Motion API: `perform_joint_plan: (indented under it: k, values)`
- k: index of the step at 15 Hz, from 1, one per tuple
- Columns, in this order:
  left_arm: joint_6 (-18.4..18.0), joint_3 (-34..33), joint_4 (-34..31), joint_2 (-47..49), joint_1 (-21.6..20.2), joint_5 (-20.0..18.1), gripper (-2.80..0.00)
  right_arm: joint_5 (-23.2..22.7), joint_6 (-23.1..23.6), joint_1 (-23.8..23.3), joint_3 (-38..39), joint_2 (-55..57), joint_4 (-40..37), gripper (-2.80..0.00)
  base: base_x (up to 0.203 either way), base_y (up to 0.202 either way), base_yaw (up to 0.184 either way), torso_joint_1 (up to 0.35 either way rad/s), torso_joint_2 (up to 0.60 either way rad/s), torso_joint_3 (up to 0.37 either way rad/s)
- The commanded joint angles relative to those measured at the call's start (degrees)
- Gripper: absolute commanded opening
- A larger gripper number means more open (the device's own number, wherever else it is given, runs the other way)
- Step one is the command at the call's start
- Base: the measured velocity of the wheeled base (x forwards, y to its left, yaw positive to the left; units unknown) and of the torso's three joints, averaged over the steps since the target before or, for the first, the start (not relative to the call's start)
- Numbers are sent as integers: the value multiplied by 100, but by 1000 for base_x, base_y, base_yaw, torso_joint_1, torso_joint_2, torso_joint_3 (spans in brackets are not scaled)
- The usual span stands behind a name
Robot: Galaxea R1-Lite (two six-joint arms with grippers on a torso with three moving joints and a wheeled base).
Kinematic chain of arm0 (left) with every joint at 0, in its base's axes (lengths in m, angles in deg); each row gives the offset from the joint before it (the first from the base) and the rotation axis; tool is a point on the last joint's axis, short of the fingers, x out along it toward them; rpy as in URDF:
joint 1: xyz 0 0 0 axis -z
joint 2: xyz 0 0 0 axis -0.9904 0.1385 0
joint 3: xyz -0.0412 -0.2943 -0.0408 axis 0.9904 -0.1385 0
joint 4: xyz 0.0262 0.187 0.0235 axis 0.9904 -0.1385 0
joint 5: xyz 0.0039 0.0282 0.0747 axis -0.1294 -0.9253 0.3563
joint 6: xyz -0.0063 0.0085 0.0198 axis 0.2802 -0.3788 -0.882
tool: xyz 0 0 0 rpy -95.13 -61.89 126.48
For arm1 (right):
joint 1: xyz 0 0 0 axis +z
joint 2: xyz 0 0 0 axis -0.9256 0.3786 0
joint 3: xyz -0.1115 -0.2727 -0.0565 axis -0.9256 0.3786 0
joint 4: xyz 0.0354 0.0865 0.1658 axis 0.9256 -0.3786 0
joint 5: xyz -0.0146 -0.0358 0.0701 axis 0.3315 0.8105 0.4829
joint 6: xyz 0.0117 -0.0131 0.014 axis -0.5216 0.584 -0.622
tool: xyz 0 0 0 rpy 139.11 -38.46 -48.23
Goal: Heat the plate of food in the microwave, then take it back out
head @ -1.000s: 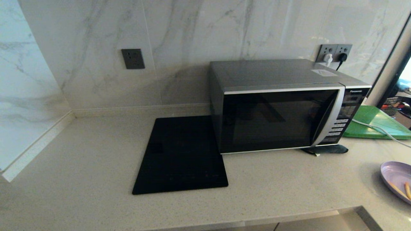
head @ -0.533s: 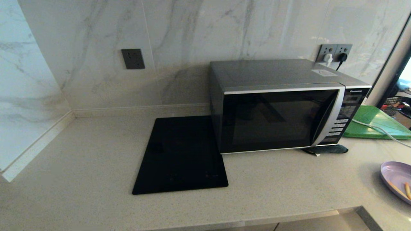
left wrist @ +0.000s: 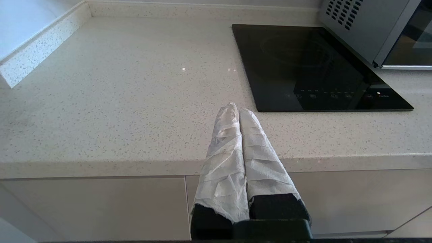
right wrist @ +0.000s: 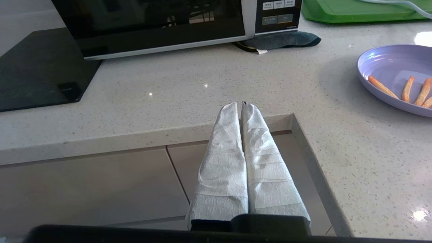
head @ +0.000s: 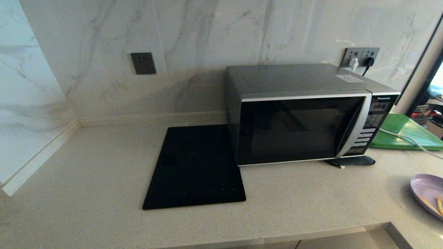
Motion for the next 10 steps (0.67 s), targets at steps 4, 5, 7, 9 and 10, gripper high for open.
perform_joint_plan:
  k: [4,5,7,9,10]
  values:
    - [6,0,6,-1,-1,9,-280,4,-6,2,9,7,1,-280,0,0,0,0,0,0]
    - [6,0,6,-1,-1,3,-280,7,-6,2,9,7,1,-280,0,0,0,0,0,0]
    - [6,0,6,-1,-1,11,-280,-1,-6,2,9,7,1,-280,0,0,0,0,0,0]
    - [6,0,6,-1,-1,2,-280,8,-6,2,9,7,1,-280,0,0,0,0,0,0]
    - [6,0,-2,-1,-1,11,-280,8,-6,2,9,7,1,-280,0,0,0,0,0,0]
